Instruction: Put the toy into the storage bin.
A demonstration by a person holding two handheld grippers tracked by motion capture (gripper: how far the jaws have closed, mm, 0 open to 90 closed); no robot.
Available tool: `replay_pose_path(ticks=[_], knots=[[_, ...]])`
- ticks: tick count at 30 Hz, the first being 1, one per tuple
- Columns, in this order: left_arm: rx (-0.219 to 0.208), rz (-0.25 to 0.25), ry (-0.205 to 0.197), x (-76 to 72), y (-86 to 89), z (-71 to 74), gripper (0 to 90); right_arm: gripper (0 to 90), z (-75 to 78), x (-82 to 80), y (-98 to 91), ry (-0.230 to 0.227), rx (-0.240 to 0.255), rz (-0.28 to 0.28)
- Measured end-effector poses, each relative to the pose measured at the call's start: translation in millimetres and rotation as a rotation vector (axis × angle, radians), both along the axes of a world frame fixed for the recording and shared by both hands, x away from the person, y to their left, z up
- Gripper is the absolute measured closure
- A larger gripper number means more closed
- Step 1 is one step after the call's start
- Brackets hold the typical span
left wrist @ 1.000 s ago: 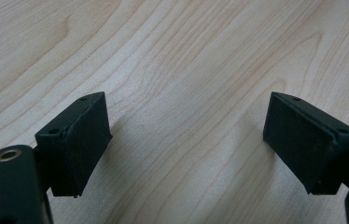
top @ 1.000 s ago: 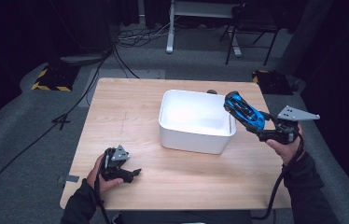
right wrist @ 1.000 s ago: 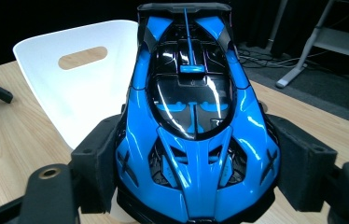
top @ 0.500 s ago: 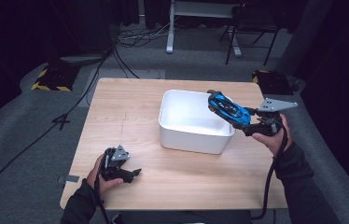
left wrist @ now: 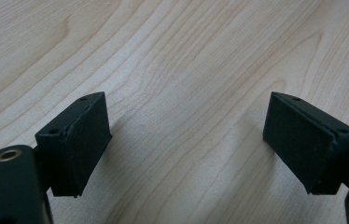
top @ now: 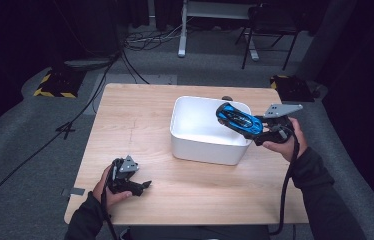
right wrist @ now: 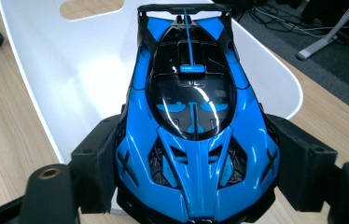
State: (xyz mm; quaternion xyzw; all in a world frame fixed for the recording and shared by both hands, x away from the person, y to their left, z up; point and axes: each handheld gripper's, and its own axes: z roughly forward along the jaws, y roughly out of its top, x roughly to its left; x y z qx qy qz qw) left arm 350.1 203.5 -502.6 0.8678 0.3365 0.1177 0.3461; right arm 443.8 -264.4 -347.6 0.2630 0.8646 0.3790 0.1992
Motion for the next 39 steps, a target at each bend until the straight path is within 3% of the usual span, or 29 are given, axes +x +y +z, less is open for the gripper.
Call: replay_pose_path(ticks=[6, 10, 15, 19, 20, 39], knots=[[-0.002, 0.0, 0.002, -0.1, -0.1, -0.1, 15.1, 26.1, -0.7, 4.9, 10.1, 0.026, -0.046, 0.029], [-0.002, 0.0, 0.002, -0.1, -0.1, 0.0, 15.1, 26.1, -1.9, 7.1, 14.2, 0.036, -0.048, 0.032], [0.0, 0.0, 0.0, 0.0, 0.0, 0.0, 15.1, 26.1, -2.3, 11.3, 23.8, 0.058, -0.112, 0.048], [-0.001, 0.0, 0.001, 0.0, -0.1, 0.0, 15.1, 26.1, -2.8, 13.0, 26.9, 0.073, -0.12, 0.043], [0.0, 0.0, 0.0, 0.0, 0.0, 0.0, 15.1, 26.1, -3.0, 15.2, 28.7, 0.082, -0.148, 0.042], [-0.003, 0.0, 0.003, -0.1, -0.2, -0.2, 15.1, 26.0, -5.4, 34.8, 48.3, 0.166, -0.328, 0.091]])
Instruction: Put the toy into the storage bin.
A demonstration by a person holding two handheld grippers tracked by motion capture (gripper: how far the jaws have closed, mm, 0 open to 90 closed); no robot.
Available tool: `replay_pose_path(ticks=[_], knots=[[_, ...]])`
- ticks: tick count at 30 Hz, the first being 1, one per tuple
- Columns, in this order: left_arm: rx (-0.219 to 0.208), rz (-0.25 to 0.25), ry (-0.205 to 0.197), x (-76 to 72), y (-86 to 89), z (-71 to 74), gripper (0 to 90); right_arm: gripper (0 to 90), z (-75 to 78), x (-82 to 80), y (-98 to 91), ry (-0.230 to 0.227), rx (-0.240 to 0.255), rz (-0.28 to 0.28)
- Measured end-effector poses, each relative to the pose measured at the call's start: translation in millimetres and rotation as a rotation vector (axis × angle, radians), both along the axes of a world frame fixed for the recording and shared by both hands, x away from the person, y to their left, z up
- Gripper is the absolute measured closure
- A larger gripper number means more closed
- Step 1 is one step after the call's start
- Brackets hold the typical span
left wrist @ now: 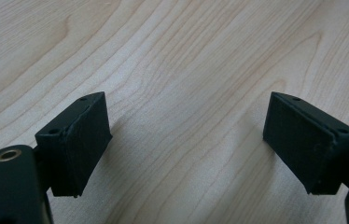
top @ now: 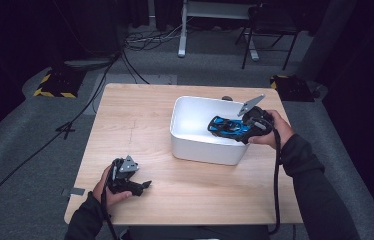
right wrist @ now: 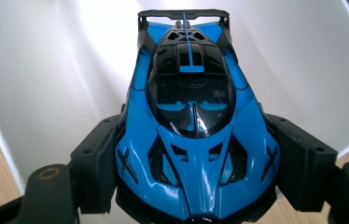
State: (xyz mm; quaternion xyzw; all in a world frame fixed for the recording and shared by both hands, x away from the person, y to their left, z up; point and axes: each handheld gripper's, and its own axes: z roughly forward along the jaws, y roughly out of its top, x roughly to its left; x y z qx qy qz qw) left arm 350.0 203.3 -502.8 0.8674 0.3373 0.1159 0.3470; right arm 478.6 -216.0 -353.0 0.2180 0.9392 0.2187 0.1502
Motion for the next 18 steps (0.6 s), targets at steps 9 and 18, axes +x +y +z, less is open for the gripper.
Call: replay_pose_path(ticks=[9, 18], knots=[[0.0, 0.0, 0.0, 0.0, 0.0, 0.0, 15.1, 25.8, -6.0, 10.5, 4.7, 0.037, -0.04, 0.012], [0.0, 0.001, 0.002, -0.2, 0.0, 0.1, 15.1, 26.6, -6.9, 10.9, 2.1, 0.032, -0.004, 0.013]])
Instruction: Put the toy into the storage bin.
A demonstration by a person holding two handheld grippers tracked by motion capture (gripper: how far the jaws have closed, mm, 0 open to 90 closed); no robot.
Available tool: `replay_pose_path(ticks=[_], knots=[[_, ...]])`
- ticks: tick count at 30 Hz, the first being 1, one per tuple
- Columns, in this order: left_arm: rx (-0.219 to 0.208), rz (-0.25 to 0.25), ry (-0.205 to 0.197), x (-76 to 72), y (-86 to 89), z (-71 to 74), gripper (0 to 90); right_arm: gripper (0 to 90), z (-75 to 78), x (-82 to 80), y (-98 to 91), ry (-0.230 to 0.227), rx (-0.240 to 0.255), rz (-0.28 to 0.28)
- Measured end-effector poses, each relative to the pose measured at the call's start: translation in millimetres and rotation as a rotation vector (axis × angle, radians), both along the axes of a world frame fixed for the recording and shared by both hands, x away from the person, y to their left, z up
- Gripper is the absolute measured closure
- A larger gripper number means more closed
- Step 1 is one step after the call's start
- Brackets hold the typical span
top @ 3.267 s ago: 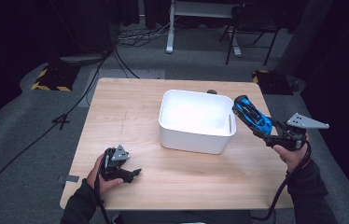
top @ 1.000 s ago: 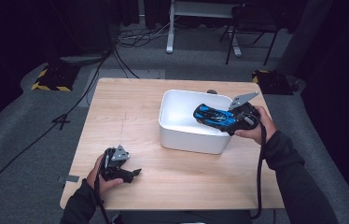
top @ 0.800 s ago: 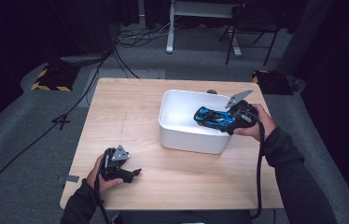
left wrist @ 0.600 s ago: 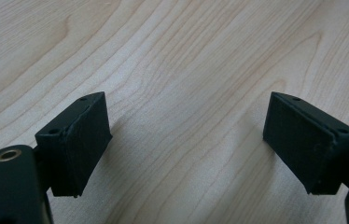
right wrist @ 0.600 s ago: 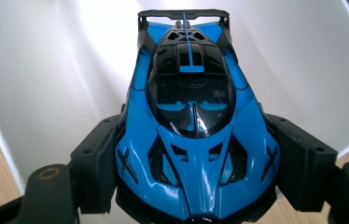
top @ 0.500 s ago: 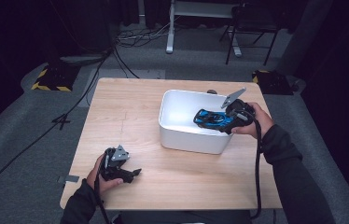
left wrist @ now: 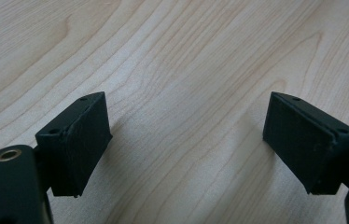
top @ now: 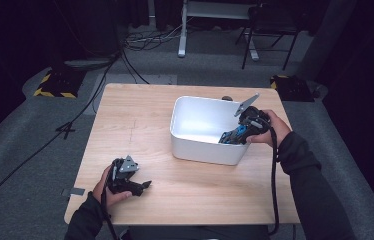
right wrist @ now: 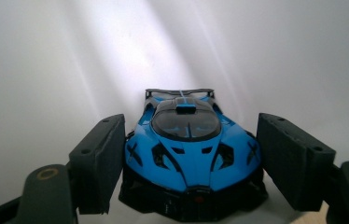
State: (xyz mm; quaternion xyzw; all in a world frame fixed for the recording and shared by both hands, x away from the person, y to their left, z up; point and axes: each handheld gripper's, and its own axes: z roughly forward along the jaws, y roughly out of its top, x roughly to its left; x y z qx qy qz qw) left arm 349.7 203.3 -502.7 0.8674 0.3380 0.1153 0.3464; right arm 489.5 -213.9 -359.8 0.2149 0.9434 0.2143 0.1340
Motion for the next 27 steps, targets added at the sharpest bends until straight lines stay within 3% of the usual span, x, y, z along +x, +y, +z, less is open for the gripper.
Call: replay_pose_path(ticks=[1, 2, 3, 4, 5, 6, 10, 17, 27], knots=[[0.0, 0.0, 0.0, 0.0, 0.0, 0.0, 15.1, 33.1, 2.2, -0.4, -1.2, -0.003, 0.023, -0.008], [0.0, 0.0, 0.0, 0.0, 0.0, 0.0, 15.1, 58.3, 4.8, -0.9, -3.0, -0.007, 0.059, 0.003], [0.0, 0.0, 0.0, 0.0, 0.0, 0.0, 15.1, 58.3, 4.8, -0.9, -3.0, -0.007, 0.059, 0.003], [0.0, 0.0, -0.001, 0.0, 0.0, 0.0, 15.1, 62.0, 8.6, -2.8, -5.0, 0.014, 0.104, 0.014], [0.001, 0.001, -0.003, 0.1, 0.0, 0.0, 15.1, 58.5, 11.2, -3.9, -5.4, -0.01, 0.107, 0.006], [0.002, 0.001, -0.004, 0.1, 0.1, 0.1, 15.2, 57.4, 9.4, -3.6, -3.8, -0.033, 0.076, 0.003], [0.006, 0.002, -0.008, 0.0, 0.5, 0.4, 15.2, 56.0, 6.2, -3.4, -4.9, -0.012, 0.082, 0.003], [0.006, 0.002, -0.01, 0.1, 0.5, 0.3, 15.2, 55.4, 5.9, -2.5, -7.7, -0.023, 0.091, 0.007], [0.007, 0.002, -0.01, 0.0, 0.5, 0.3, 15.2, 49.0, 4.3, -5.9, -10.6, -0.041, 0.123, -0.03]])
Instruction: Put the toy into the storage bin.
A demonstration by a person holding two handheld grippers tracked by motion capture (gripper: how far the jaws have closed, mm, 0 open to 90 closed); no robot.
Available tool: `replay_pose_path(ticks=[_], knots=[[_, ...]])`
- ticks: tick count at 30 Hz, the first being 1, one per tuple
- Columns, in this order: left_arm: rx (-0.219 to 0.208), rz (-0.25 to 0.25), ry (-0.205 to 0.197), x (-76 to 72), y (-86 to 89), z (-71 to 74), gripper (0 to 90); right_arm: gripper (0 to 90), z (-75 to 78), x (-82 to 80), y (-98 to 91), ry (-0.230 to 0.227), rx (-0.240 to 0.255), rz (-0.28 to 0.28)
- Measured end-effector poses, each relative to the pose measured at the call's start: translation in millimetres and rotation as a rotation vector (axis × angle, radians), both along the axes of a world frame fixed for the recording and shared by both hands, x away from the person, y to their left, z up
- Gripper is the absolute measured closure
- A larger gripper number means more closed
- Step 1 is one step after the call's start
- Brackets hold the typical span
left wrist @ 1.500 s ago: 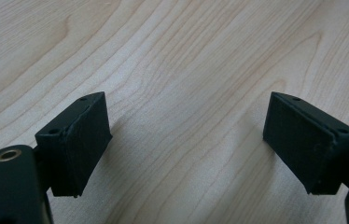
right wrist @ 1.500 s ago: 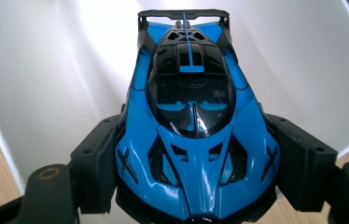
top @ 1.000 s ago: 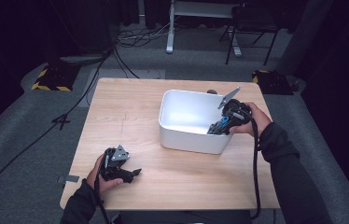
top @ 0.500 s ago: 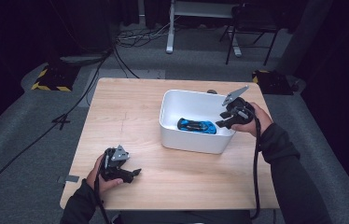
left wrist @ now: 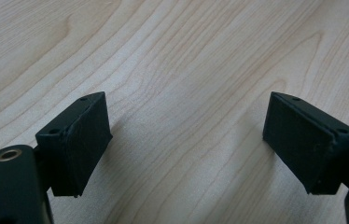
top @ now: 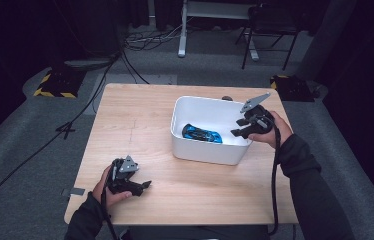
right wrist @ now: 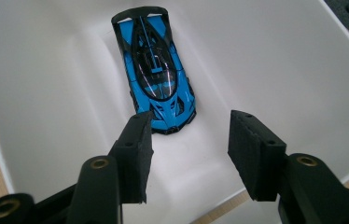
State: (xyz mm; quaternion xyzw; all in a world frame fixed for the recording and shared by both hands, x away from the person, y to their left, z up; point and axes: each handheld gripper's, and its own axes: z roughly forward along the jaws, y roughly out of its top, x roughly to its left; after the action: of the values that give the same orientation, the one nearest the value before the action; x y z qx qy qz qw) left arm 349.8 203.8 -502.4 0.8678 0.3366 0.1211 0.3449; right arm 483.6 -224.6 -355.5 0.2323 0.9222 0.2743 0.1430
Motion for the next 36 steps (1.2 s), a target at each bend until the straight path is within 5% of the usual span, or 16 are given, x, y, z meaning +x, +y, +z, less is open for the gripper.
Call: replay_pose_path(ticks=[9, 17, 25, 28, 36], knots=[[0.0, 0.0, 0.0, 0.0, 0.0, 0.0, 15.2, 39.2, 2.2, -3.7, -7.2, -0.055, 0.061, -0.059], [0.0, 0.0, 0.0, 0.0, 0.0, 0.0, 15.2, 31.4, 3.9, -13.7, -14.4, -0.159, 0.114, -0.076], [0.0, 0.0, 0.0, 0.0, 0.0, 0.0, 15.2, 22.1, 3.5, -17.4, -17.2, -0.178, 0.167, -0.121], [0.0, 0.0, -0.001, 0.0, 0.0, 0.0, 15.2, 17.4, 4.3, -20.8, -18.8, -0.218, 0.168, -0.131], [0.0, 0.0, -0.001, 0.0, 0.0, -0.1, 15.2, 17.2, 4.8, -25.8, -22.5, -0.236, 0.181, -0.157]])
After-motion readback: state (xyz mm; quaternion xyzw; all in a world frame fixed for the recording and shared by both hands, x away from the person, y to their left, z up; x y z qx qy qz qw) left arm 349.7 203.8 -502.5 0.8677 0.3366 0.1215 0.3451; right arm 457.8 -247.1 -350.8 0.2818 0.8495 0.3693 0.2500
